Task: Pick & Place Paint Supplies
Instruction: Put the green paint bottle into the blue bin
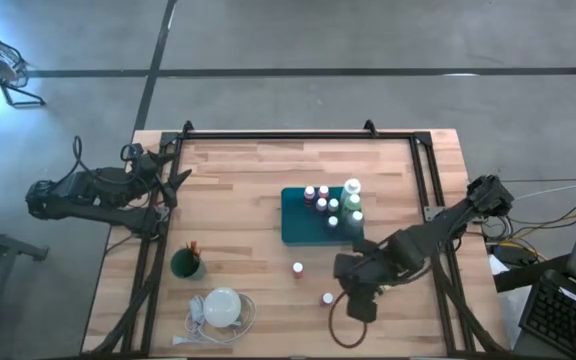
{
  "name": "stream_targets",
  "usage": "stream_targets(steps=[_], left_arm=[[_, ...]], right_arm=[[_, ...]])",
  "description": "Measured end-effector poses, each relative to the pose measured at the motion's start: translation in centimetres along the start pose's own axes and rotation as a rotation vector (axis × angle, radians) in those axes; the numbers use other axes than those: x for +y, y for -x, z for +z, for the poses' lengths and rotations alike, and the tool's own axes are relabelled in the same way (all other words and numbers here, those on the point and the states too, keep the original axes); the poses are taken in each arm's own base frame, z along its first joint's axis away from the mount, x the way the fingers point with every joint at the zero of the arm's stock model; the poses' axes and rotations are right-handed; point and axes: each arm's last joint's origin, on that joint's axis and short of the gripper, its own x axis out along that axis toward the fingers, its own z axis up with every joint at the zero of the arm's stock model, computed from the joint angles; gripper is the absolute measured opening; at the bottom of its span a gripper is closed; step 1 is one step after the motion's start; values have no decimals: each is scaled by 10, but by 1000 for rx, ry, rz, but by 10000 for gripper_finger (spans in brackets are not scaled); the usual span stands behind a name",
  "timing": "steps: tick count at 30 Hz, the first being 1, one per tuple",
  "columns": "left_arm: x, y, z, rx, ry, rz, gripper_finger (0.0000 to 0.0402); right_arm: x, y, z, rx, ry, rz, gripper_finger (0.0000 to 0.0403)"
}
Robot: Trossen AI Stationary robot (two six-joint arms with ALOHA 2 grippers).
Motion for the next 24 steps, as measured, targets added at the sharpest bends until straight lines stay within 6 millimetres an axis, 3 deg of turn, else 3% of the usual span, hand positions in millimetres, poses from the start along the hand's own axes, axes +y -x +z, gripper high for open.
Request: stream_targets(steps=[9,24], left_arm=[[0,0,0,0,-1,0,289],[0,0,-1,3,-9,1,289]], right_arm=[[7,-25,21,8,-39,-33,188],[36,-65,53,63,-41,-63,246]])
